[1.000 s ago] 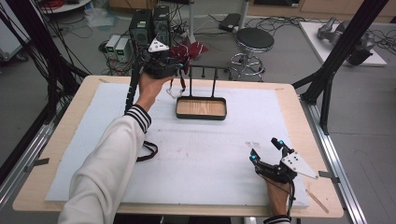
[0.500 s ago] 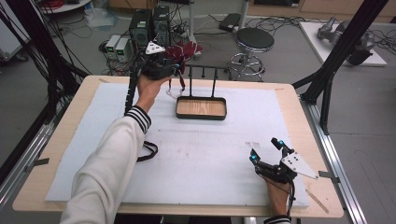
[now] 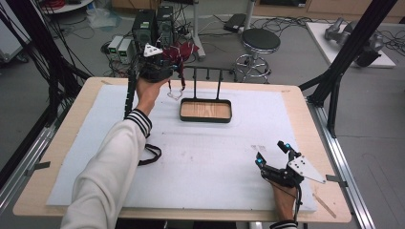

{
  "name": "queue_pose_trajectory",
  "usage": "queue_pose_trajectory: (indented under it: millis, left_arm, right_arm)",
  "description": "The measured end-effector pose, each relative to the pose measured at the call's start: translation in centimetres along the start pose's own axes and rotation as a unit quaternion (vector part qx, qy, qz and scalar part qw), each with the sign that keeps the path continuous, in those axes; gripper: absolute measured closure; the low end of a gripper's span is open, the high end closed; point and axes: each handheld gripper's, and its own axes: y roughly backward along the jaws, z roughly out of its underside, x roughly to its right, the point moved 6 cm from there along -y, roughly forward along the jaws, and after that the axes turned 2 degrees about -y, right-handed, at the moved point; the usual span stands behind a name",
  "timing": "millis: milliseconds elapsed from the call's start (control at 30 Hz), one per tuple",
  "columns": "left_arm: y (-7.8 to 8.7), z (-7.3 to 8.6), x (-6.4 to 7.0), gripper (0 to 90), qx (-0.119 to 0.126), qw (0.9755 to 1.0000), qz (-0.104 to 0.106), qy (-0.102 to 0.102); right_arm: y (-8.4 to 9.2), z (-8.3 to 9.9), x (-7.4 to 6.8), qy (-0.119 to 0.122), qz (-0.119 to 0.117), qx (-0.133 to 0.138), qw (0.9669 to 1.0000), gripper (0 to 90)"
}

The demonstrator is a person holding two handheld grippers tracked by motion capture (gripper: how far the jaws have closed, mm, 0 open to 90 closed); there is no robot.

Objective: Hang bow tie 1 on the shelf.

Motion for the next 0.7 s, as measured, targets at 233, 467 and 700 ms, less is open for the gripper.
queue_pose_trajectory:
  millis: [233, 467, 700]
  left_arm:
    - [0.2, 0.9, -1.2, 65.5, -0.008, 0.9998, -0.012, 0.012]
    - [0.5, 2.1, -2.0, 65.2, -0.021, 0.9993, -0.016, 0.026]
    - [1.1, 3.1, -2.2, 65.1, -0.040, 0.9989, -0.016, 0.019]
  right_arm:
    - [0.0, 0.0, 0.0, -0.001, 0.000, 0.000, 1.0000, 10.3]
    - [0.0, 0.0, 0.0, 0.001, 0.000, 0.000, 1.0000, 10.3]
    - [0.0, 0.0, 0.0, 0.002, 0.001, -0.002, 1.0000, 10.3]
